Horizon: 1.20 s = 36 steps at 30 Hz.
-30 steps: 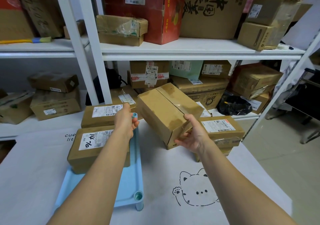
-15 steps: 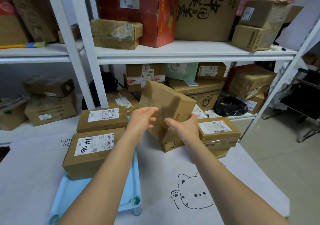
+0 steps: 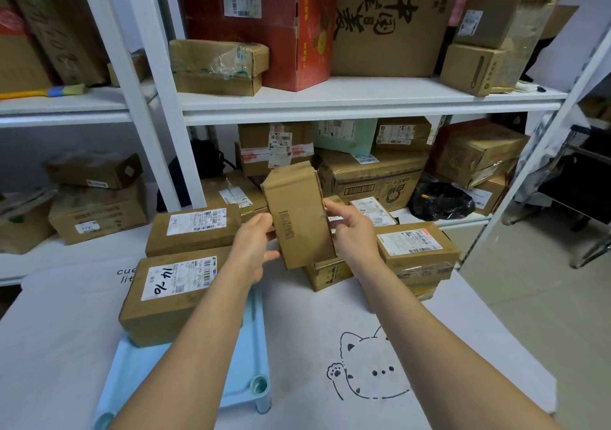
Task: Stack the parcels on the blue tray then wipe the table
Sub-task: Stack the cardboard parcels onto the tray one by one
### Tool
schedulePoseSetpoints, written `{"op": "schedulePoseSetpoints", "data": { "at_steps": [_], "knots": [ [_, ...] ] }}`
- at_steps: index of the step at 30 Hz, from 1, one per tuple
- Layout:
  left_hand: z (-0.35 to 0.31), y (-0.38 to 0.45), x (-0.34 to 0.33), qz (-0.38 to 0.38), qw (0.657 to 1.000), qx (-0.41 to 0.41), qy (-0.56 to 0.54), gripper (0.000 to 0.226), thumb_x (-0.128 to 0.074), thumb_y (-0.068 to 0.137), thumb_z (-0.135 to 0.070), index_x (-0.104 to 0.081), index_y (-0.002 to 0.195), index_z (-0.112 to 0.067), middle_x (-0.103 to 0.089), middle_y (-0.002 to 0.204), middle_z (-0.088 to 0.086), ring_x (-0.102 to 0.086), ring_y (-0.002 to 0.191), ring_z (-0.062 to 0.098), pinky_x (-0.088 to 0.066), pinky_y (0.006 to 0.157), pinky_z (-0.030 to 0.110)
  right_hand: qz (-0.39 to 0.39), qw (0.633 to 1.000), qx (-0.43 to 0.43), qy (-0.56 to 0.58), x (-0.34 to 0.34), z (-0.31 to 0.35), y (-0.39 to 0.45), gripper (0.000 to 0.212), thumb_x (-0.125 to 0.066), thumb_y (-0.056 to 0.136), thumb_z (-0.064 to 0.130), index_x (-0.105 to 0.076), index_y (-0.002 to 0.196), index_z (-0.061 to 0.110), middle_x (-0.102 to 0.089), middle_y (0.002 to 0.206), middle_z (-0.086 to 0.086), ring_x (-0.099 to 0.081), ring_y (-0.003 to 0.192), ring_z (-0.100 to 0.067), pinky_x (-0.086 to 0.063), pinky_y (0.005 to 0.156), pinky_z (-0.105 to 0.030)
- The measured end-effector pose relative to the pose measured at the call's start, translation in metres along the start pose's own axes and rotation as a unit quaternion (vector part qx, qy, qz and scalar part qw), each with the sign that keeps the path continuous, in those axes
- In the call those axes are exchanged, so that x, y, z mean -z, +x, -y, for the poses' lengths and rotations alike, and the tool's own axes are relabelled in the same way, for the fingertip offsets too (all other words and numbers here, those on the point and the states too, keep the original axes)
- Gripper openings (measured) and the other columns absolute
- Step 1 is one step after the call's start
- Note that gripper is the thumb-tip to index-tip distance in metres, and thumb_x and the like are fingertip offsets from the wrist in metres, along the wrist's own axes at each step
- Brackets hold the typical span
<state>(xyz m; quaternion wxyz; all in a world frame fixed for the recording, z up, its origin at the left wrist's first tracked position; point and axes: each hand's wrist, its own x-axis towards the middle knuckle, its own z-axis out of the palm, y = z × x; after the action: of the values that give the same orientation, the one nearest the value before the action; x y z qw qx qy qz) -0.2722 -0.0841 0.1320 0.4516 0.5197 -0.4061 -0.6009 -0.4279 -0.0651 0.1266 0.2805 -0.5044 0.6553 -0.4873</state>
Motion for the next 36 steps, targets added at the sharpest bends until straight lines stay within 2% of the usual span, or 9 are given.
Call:
{"op": "schedulePoseSetpoints", "data": {
  "at_steps": [5,8,11,16,20,25,29,32,36],
  "knots": [
    [0.007,0.006,0.0,0.002,0.999,0.037,-0.024,0.06,-0.049,0.092,-0.052,-0.037,0.141,-0.019,-0.049,0.139,0.003,-0.044,0.129,0.026,-0.036,0.105,0.051,0.063,0.992,-0.023,0.11,0.0,0.006,-0.006,0.055,-0.032,0.089,-0.02,-0.07,0.11,0.014,-0.053,0.124,-0.008,-0.056,0.109,-0.021,-0.051,0.079,-0.02],
    [0.014,0.007,-0.005,-0.019,1.0,0.009,-0.001,0.09,-0.08,0.059,-0.055,-0.039,0.129,-0.016,-0.056,0.128,0.003,-0.054,0.112,0.02,-0.044,0.088,0.037,0.085,0.993,-0.006,0.082,-0.008,0.007,-0.008,0.054,-0.034,0.089,-0.02,-0.072,0.102,0.016,-0.051,0.114,-0.007,-0.05,0.111,-0.02,-0.047,0.092,-0.026],
    [0.023,0.011,-0.009,-0.089,0.996,-0.02,0.023,0.112,-0.089,0.038,-0.054,-0.034,0.127,-0.012,-0.05,0.127,0.007,-0.053,0.112,0.022,-0.049,0.092,0.039,0.117,0.992,0.027,0.025,-0.016,0.009,-0.01,0.048,-0.035,0.091,-0.016,-0.069,0.114,0.01,-0.042,0.091,0.005,-0.044,0.096,-0.012,-0.042,0.085,-0.013],
    [0.033,0.011,-0.012,-0.144,0.987,-0.053,0.042,0.11,-0.089,0.03,-0.048,-0.032,0.119,-0.016,-0.043,0.127,0.008,-0.05,0.116,0.023,-0.047,0.099,0.044,0.138,0.99,0.037,-0.009,-0.015,0.007,-0.01,0.043,-0.039,0.094,-0.008,-0.07,0.114,0.014,-0.044,0.094,0.006,-0.044,0.095,-0.009,-0.037,0.081,-0.007],
    [0.045,0.014,-0.004,-0.148,0.985,-0.077,0.052,0.099,-0.088,0.045,-0.025,-0.031,0.124,-0.015,-0.045,0.125,0.006,-0.05,0.115,0.02,-0.047,0.098,0.04,0.148,0.988,0.04,-0.006,-0.012,0.005,-0.01,0.042,-0.039,0.093,-0.007,-0.071,0.11,0.013,-0.054,0.107,0.003,-0.049,0.106,-0.011,-0.042,0.098,-0.025],
    [0.05,0.006,0.003,-0.029,0.994,-0.101,0.013,0.093,-0.083,0.053,-0.007,-0.03,0.128,-0.025,-0.053,0.119,-0.001,-0.053,0.107,0.01,-0.048,0.083,0.027,-0.035,0.999,-0.016,-0.015,-0.003,-0.006,0.007,0.044,-0.041,0.099,0.016,-0.041,0.142,0.022,-0.037,0.143,-0.003,-0.039,0.133,-0.021,-0.037,0.109,-0.043],
    [0.05,0.001,0.011,0.034,0.992,-0.119,0.033,0.101,-0.084,0.052,-0.001,-0.027,0.13,-0.031,-0.053,0.118,-0.008,-0.052,0.107,0.003,-0.046,0.077,0.019,-0.047,0.989,-0.11,0.083,0.015,-0.006,0.021,0.051,-0.025,0.101,0.036,-0.019,0.151,0.028,-0.022,0.157,0.0,-0.02,0.144,-0.022,-0.02,0.115,-0.043],
    [0.05,0.001,0.015,0.045,0.987,-0.129,0.089,0.106,-0.084,0.059,0.004,-0.022,0.136,-0.033,-0.047,0.12,-0.012,-0.046,0.106,-0.001,-0.041,0.078,0.014,-0.004,0.972,-0.159,0.173,0.022,-0.007,0.022,0.05,-0.014,0.101,0.048,-0.038,0.143,0.033,-0.048,0.138,0.004,-0.036,0.136,-0.018,-0.023,0.112,-0.042],
    [0.055,0.007,0.021,0.023,0.98,-0.151,0.128,0.119,-0.087,0.05,-0.004,-0.016,0.141,-0.036,-0.035,0.14,-0.006,-0.034,0.129,0.008,-0.033,0.105,0.031,-0.029,0.965,-0.166,0.202,0.021,-0.009,0.019,0.052,-0.016,0.101,0.047,-0.051,0.134,0.029,-0.055,0.128,0.006,-0.046,0.126,-0.016,-0.027,0.11,-0.041]
  ]
}}
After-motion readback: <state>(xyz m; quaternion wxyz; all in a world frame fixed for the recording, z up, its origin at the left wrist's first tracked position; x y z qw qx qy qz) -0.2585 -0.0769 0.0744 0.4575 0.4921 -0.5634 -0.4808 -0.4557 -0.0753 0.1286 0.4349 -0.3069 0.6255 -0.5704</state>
